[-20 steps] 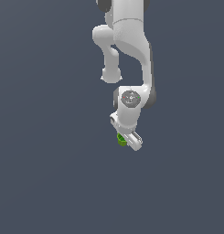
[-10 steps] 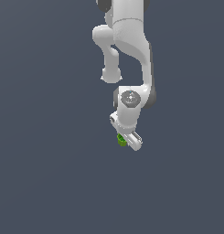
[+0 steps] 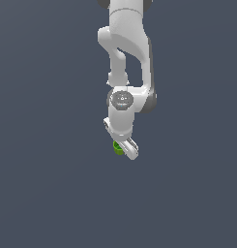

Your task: Pick up the object and move it to a goal position.

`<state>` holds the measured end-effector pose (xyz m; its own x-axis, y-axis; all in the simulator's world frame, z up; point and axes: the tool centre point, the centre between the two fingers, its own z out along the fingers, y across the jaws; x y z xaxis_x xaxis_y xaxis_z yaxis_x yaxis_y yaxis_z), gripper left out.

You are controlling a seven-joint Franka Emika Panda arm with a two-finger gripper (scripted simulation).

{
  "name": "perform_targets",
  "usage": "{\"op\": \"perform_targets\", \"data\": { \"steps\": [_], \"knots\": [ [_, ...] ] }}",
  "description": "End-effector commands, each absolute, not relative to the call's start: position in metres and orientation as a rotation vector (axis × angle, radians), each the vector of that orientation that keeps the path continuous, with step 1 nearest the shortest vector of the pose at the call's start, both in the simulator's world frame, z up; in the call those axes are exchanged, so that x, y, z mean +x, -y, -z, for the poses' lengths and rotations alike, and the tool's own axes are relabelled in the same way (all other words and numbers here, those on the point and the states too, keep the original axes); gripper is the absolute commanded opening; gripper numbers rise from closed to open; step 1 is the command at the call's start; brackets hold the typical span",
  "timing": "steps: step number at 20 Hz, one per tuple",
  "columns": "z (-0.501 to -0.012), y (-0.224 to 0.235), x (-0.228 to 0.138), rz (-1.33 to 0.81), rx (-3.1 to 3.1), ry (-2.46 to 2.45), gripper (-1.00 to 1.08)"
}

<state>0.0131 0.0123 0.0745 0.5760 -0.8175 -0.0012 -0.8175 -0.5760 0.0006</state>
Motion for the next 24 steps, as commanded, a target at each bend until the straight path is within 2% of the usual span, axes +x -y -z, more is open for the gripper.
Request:
{"op": "perform_targets", "data": {
  "steps": [1, 14, 24],
  "knots": [
    [-0.089, 0.013, 0.020, 0.001, -2.787, -1.448, -1.00],
    [-0.164, 0.141, 0.056, 0.000, -2.787, -1.448, -1.00],
    [-0.188, 0.184, 0.071, 0.000, -2.787, -1.448, -1.00]
  ]
}}
